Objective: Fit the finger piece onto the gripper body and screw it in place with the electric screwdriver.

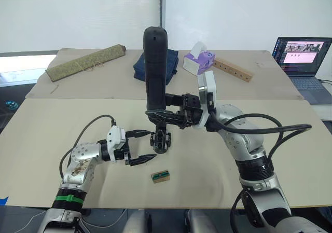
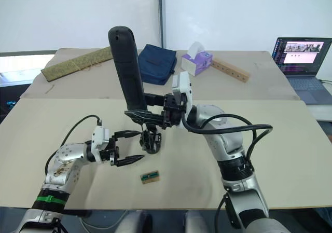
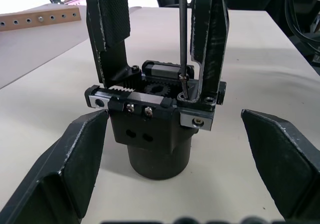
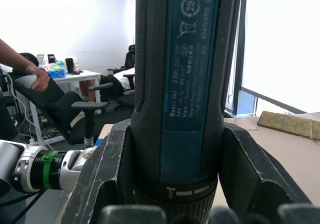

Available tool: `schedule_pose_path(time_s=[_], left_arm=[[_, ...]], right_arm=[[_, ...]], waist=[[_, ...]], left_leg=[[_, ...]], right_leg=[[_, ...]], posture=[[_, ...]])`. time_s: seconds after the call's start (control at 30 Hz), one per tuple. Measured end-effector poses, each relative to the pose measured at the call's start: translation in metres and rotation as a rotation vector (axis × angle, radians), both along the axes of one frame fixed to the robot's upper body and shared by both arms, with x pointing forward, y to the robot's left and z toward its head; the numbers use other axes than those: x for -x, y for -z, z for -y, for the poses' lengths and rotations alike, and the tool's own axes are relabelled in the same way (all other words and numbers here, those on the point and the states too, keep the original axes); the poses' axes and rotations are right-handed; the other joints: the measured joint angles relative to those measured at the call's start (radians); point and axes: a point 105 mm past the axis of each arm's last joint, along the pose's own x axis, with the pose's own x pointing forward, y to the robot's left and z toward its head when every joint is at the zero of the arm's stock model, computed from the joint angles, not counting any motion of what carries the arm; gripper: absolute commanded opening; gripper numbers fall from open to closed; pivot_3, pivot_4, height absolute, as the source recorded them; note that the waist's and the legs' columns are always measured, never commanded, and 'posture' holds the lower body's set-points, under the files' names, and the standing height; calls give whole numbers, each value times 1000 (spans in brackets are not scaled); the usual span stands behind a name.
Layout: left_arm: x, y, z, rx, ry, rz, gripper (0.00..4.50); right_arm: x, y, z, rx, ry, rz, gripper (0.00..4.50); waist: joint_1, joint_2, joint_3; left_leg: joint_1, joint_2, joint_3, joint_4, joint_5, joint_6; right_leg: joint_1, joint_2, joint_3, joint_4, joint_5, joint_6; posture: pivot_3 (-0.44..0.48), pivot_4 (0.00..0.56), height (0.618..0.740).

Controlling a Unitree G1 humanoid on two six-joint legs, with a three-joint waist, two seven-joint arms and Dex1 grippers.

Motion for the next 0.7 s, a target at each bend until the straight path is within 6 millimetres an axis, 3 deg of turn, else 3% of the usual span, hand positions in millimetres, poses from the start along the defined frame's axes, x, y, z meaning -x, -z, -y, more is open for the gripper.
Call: schedule_pose_path(time_s=[0.7], left_arm=[[0, 0, 0, 1, -3, 0, 4500]], right_arm=[[-1, 0, 1, 5, 6, -1, 1931]], waist=[[0, 0, 0]], left_leg=[[0, 0, 0, 0, 0, 0]], right_leg=[[0, 0, 0, 0, 0, 0]], posture=[[0, 150, 740]])
